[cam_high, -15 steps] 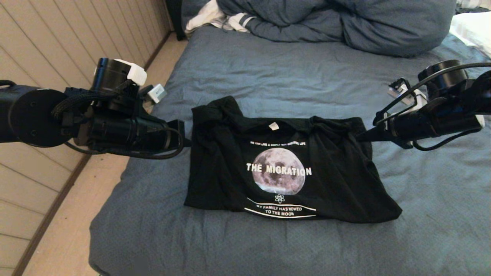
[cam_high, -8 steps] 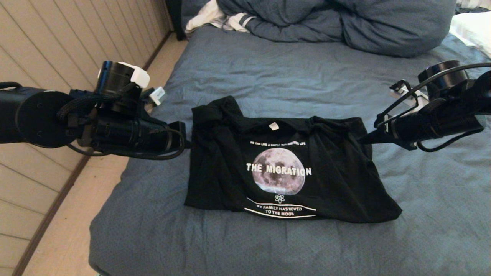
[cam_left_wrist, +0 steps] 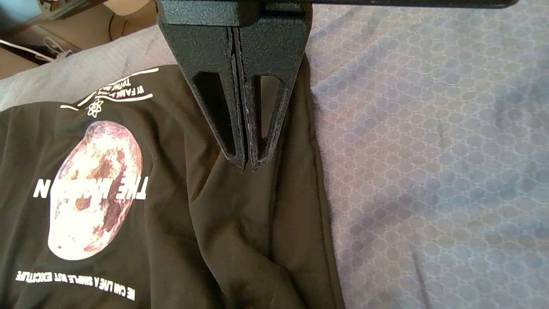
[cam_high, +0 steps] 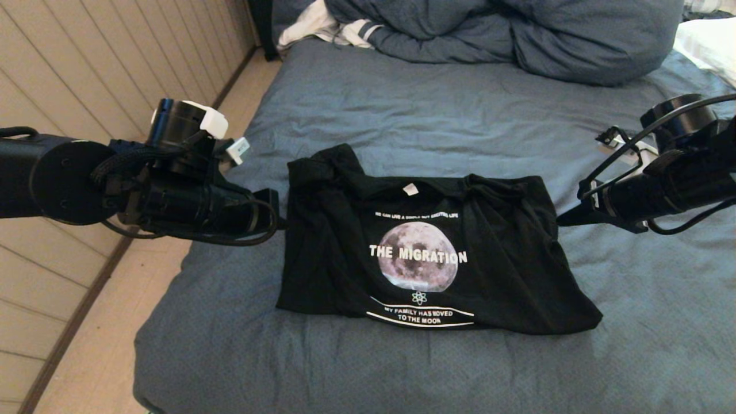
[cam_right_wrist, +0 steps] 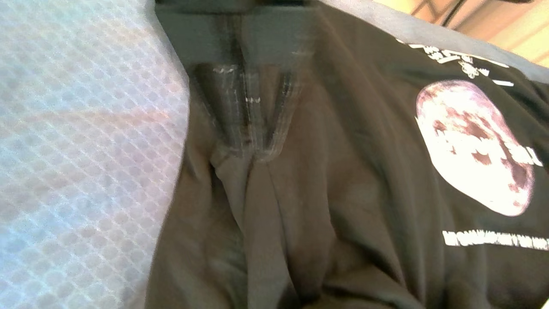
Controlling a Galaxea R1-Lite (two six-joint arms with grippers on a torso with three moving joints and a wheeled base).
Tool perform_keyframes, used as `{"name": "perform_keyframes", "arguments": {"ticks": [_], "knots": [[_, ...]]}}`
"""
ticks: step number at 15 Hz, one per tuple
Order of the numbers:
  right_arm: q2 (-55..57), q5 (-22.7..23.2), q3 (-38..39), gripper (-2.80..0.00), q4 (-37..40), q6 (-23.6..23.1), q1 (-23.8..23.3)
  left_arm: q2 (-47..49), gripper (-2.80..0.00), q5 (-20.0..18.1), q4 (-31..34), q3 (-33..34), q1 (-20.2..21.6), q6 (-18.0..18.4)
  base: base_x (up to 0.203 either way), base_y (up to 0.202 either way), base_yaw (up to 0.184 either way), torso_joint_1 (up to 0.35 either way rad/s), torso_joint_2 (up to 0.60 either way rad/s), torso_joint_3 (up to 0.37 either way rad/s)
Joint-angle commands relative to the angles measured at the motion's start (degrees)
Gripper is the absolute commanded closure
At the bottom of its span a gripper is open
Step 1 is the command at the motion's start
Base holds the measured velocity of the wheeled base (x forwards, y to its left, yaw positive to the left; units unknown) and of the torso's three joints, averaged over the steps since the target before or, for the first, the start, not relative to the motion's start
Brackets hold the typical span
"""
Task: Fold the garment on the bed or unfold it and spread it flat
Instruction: Fold the black T-shirt
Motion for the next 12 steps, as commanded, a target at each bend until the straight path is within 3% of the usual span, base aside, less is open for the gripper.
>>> {"name": "perform_keyframes", "arguments": {"ticks": [1,6,12], "knots": [[-0.9,-0.1,1.0,-2.8,0.3,-1.2,-0.2,-0.3,-2.8,0.0,0.1,0.3,0.0,-0.1,0.0,0.0,0.0,0.0,0.0,0.0],[-1.2,-0.2,5.4,-2.8,0.5,-6.8,-1.3,2.0,-2.8,-0.1,-0.4,0.3,0.0,0.7,0.0,0.0,0.0,0.0,0.0,0.0],[-0.6,-0.1,10.5,-2.8,0.0,-7.1,-1.0,6.8,-2.8,-0.6,-4.5,0.4,0.0,1.0,0.0,0.0,0.0,0.0,0.0,0.0]]}}
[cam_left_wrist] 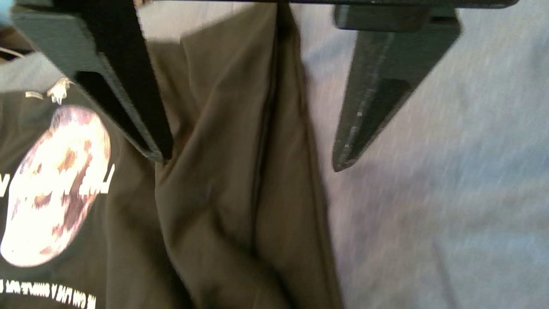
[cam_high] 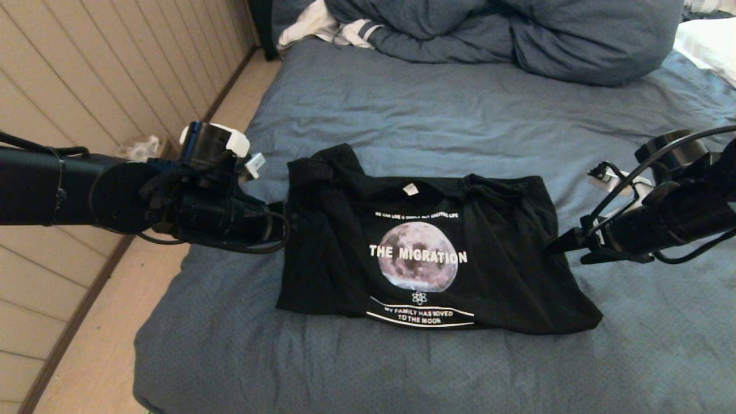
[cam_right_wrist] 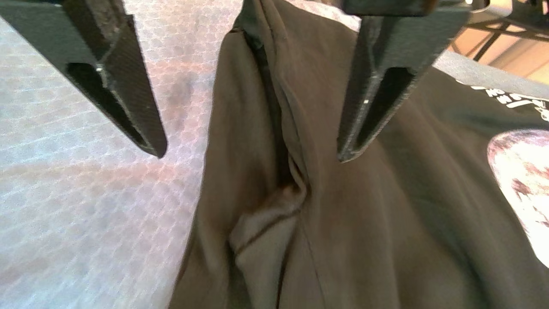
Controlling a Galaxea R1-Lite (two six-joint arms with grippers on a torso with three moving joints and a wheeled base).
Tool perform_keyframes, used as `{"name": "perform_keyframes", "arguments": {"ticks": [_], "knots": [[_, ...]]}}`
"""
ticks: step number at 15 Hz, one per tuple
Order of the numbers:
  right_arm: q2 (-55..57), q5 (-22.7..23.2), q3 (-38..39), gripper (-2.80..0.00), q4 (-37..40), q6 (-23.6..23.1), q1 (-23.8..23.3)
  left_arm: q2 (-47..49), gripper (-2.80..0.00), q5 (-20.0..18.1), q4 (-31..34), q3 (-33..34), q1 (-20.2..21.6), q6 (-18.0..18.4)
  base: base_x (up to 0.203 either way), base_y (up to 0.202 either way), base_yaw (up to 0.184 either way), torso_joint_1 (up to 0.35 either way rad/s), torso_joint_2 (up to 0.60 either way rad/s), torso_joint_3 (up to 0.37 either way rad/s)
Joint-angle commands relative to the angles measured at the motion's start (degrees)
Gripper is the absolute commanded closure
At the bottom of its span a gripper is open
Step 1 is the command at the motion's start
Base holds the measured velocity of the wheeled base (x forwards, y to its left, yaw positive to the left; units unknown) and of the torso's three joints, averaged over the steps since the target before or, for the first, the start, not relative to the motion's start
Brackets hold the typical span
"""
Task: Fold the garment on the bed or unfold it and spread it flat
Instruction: Fold the black T-shirt
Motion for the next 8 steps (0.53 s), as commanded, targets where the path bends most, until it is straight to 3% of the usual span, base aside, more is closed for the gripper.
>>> {"name": "perform_keyframes", "arguments": {"ticks": [1,4,8], "knots": [[0.3,0.2,1.6,-2.8,0.1,0.0,0.3,1.5,-2.8,0.0,-0.6,0.5,0.0,-0.2,0.0,0.0,0.0,0.0,0.0,0.0],[0.7,0.4,2.6,-2.8,0.0,0.0,0.9,1.3,-2.8,-0.1,-0.8,2.1,0.0,0.0,0.0,0.0,0.0,0.0,0.0,0.0],[1.2,0.4,3.0,-2.8,-0.1,0.0,1.0,1.8,-2.8,-0.1,-4.8,4.6,0.1,3.5,0.0,0.0,0.0,0.0,0.0,0.0]]}}
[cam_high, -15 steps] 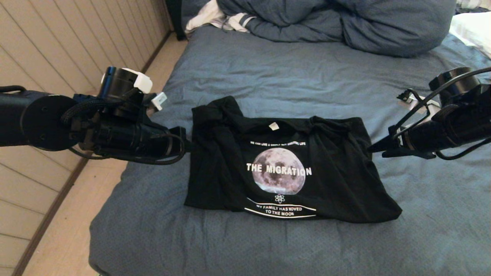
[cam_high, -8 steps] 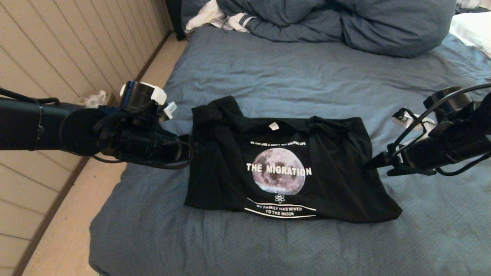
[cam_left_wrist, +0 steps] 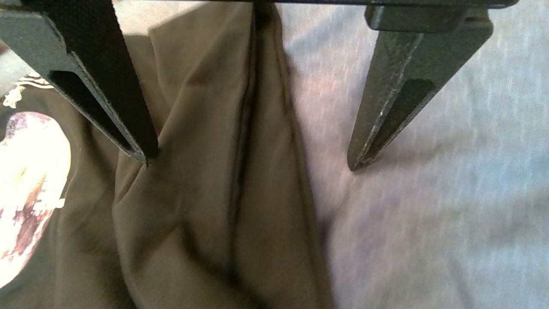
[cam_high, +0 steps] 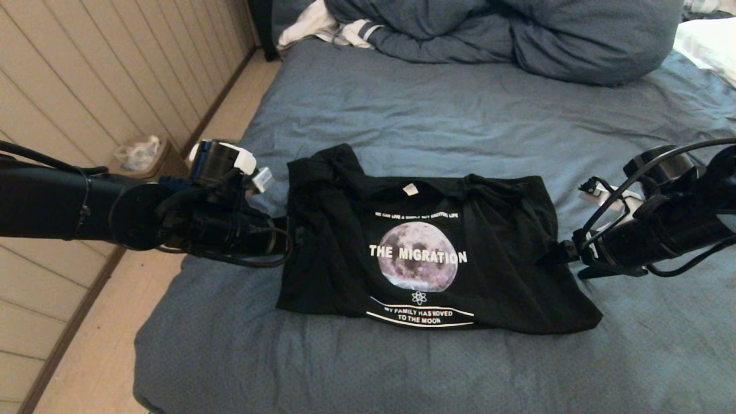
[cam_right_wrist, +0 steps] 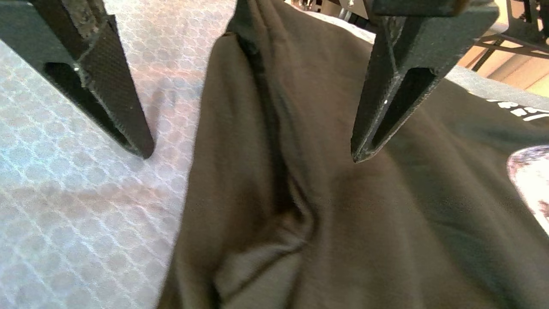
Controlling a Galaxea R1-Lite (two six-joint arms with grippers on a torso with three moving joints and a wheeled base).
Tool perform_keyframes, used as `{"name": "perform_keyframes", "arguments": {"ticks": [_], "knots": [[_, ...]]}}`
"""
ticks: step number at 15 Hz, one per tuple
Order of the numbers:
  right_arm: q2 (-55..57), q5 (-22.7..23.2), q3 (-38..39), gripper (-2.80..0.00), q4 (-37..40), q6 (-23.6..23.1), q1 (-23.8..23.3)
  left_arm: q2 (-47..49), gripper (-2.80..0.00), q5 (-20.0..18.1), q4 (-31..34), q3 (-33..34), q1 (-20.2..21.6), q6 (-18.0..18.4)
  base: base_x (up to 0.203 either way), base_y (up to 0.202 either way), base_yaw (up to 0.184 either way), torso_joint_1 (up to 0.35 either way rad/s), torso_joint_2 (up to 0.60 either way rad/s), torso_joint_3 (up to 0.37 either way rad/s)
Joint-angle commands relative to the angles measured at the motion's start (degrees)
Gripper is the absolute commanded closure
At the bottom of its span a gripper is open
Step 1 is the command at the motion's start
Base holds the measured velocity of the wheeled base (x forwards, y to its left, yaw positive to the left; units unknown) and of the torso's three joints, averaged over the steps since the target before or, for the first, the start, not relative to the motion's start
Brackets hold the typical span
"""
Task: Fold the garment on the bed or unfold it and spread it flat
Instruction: Fold the black T-shirt
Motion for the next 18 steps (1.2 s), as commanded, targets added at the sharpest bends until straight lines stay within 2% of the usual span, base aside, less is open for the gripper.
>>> {"name": "perform_keyframes", "arguments": {"ticks": [1,6,10,12,13,14,18], "knots": [[1.1,0.1,0.2,-2.8,0.2,0.0,0.1,1.1,-2.8,0.0,-1.5,0.5,0.0,0.9,0.0,0.0,0.0,0.0,0.0,0.0],[2.4,0.4,1.4,-2.8,-0.4,-0.1,1.3,5.2,-2.8,0.1,-5.9,1.3,0.1,4.6,0.0,0.0,0.0,0.0,0.0,0.0],[3.3,0.4,1.2,-2.8,-1.3,0.0,2.0,6.1,-2.8,0.6,-10.9,3.1,0.1,9.2,0.0,0.0,0.0,0.0,0.0,0.0],[3.8,0.4,1.4,-2.8,-2.2,0.0,2.5,5.8,-2.8,0.6,-11.0,2.9,0.8,9.6,0.0,0.0,0.0,0.0,0.0,0.0],[4.0,0.4,1.7,0.0,-2.4,0.1,2.6,5.5,-2.8,0.6,-10.9,3.1,0.9,9.9,0.0,0.0,0.0,0.0,0.0,0.0],[4.0,0.4,1.7,0.0,-2.5,0.3,3.0,5.2,0.0,0.6,-10.6,3.2,1.0,9.9,0.0,0.0,0.0,0.0,0.0,0.0],[3.3,0.8,2.4,0.0,-2.5,0.2,4.3,1.5,0.0,-0.1,-10.1,6.1,0.5,9.5,0.0,0.0,0.0,0.0,0.0,0.0]]}}
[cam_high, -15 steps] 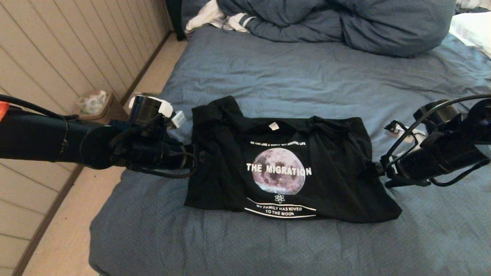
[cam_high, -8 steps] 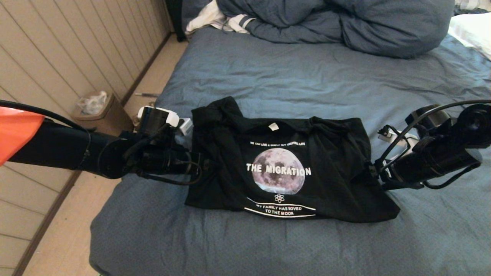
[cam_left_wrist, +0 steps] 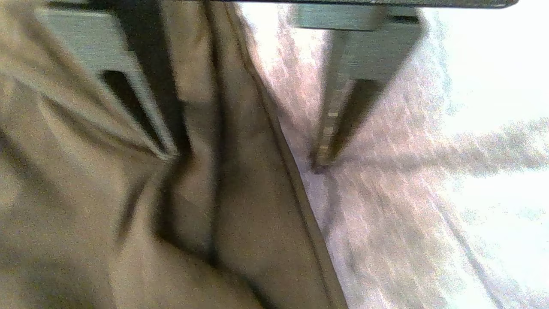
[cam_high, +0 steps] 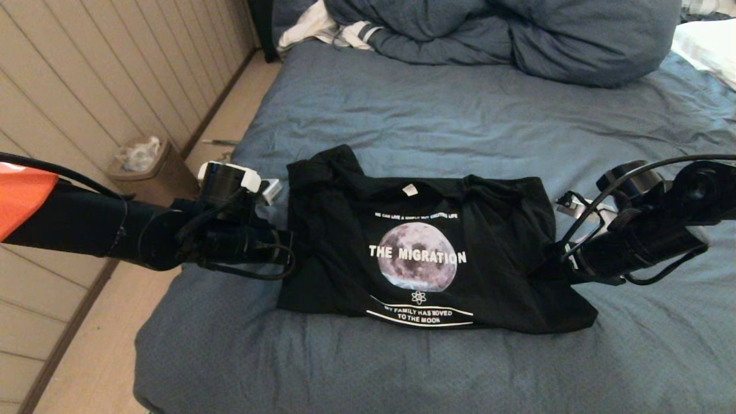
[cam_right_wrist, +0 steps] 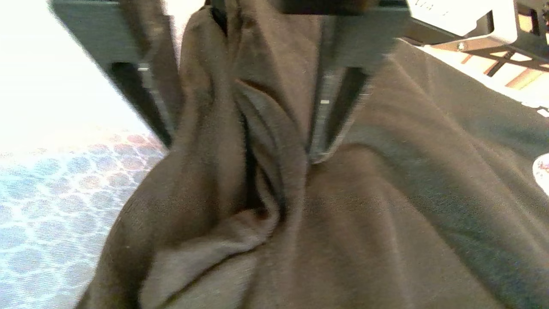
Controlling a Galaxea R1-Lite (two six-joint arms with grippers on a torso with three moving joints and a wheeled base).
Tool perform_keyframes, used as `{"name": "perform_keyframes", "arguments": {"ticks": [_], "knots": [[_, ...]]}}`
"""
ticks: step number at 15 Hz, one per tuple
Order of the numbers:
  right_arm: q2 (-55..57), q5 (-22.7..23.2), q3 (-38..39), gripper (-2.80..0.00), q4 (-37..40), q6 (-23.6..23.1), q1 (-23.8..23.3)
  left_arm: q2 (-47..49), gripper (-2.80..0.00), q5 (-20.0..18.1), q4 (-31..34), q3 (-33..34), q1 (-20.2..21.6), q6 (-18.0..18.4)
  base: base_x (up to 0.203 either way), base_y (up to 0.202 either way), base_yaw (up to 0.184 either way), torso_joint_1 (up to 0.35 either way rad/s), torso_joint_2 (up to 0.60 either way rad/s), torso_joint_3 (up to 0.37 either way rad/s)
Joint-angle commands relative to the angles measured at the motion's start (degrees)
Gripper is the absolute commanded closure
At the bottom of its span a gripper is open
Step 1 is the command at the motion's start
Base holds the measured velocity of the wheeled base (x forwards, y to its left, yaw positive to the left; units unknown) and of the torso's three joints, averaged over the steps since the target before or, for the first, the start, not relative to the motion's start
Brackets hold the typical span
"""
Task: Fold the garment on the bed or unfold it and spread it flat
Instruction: Fold the black T-shirt
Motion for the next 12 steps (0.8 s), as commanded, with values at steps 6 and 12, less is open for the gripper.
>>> {"name": "perform_keyframes", "arguments": {"ticks": [6,12], "knots": [[-3.2,3.1,3.5,0.0,0.4,0.0,1.2,-5.5,0.0,-0.7,0.4,3.8,-4.1,-2.9,0.0,0.0,0.0,0.0,0.0,0.0],[-4.2,4.2,3.9,0.0,0.3,0.0,0.5,-3.5,0.0,-0.8,0.5,2.5,-5.2,-4.1,0.0,0.0,0.0,0.0,0.0,0.0]]}}
